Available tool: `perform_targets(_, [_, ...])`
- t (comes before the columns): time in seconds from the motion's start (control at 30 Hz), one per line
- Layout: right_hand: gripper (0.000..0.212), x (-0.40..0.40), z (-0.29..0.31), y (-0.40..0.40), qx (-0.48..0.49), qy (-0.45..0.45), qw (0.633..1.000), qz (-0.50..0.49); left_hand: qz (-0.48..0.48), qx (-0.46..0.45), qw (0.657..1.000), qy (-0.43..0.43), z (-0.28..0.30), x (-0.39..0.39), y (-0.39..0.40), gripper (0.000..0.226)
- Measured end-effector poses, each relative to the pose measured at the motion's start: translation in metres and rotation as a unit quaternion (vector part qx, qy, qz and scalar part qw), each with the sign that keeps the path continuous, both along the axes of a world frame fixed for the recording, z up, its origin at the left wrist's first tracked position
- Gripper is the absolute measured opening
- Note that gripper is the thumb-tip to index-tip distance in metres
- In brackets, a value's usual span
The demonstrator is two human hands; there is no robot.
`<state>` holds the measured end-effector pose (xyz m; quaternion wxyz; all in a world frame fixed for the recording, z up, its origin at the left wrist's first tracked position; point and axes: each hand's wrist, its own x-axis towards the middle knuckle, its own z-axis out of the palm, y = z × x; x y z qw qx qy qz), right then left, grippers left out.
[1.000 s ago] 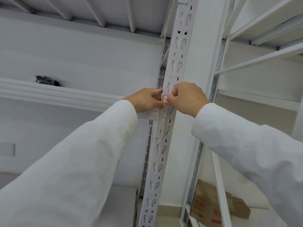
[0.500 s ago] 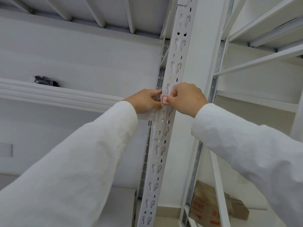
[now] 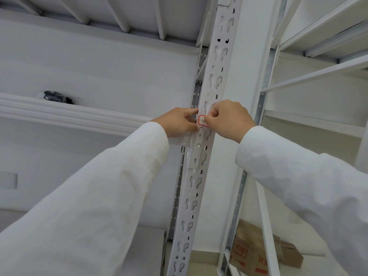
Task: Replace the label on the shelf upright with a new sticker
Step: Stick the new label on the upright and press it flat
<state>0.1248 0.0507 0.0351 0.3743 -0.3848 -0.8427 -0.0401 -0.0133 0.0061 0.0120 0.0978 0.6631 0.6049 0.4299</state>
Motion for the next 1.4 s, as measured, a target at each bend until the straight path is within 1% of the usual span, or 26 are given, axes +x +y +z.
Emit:
perform_targets(0.1, [0.02,-0.001,0.0,0.001,0.002,-0.002,1.0,-0.003,0.01,-0.001,1.0,0.006,-0.001,-0.001,0.002,0.049])
perform_targets(0.2, [0.029,0.0,-0.001,0.002,0.001,-0.007,1.0,-0.014,0.029,0.017,0.999,0.03,-0.002,-0.001,0.005,0.046])
perform_targets(0.23, [0.029,-0.001,-0.001,0.002,0.002,-0.007,1.0,-0.017,0.038,0.027,0.998,0.032,-0.003,0.001,0.005,0.046])
perform_targets(0.27, [0.027,-0.001,-0.001,0.002,0.005,-0.01,1.0,-0.019,0.051,0.035,0.998,0.029,-0.003,0.003,0.006,0.047])
perform_targets(0.33, [0.021,-0.001,-0.002,0.002,0.019,-0.015,0.999,-0.024,0.091,0.051,0.994,0.026,-0.004,0.008,0.009,0.041])
perform_targets(0.43, [0.023,-0.001,-0.003,0.002,0.035,-0.015,0.999,-0.02,0.169,0.065,0.982,0.058,-0.004,0.017,0.011,0.036])
perform_targets(0.57, [0.024,-0.001,-0.003,0.002,0.05,-0.022,0.998,-0.027,0.177,0.052,0.98,0.07,-0.001,0.017,0.013,0.037])
perform_targets(0.63, [0.029,0.0,-0.001,0.003,0.047,-0.024,0.998,-0.025,0.176,0.046,0.981,0.074,0.0,0.016,0.013,0.039])
perform_targets(0.73, [0.037,0.002,0.001,0.004,0.034,0.001,0.999,-0.008,0.167,0.044,0.982,0.075,0.001,0.014,0.014,0.041])
perform_targets(0.8, [0.034,0.005,0.0,0.006,0.014,0.028,1.0,0.002,0.165,0.047,0.982,0.074,0.0,0.013,0.015,0.038])
perform_targets(0.87, [0.028,0.008,-0.002,0.009,-0.02,0.051,0.998,0.013,0.169,0.053,0.982,0.071,-0.001,0.012,0.016,0.034])
perform_targets(0.9, [0.028,0.009,-0.001,0.011,-0.042,0.062,0.997,0.02,0.168,0.055,0.982,0.069,-0.001,0.012,0.017,0.034])
perform_targets(0.97, [0.034,0.011,0.0,0.015,-0.084,0.089,0.992,0.037,0.166,0.058,0.982,0.066,-0.001,0.013,0.016,0.037])
perform_targets(1.03, [0.037,0.012,0.001,0.018,-0.099,0.11,0.988,0.049,0.167,0.06,0.982,0.066,-0.001,0.013,0.016,0.038])
perform_targets(1.3, [0.026,0.014,-0.014,0.018,0.005,0.152,0.987,0.045,0.172,0.073,0.98,0.069,-0.004,0.013,0.018,0.035])
perform_targets(1.4, [0.02,0.022,-0.011,0.02,0.079,0.174,0.98,0.048,0.174,0.075,0.979,0.072,-0.005,0.013,0.019,0.036])
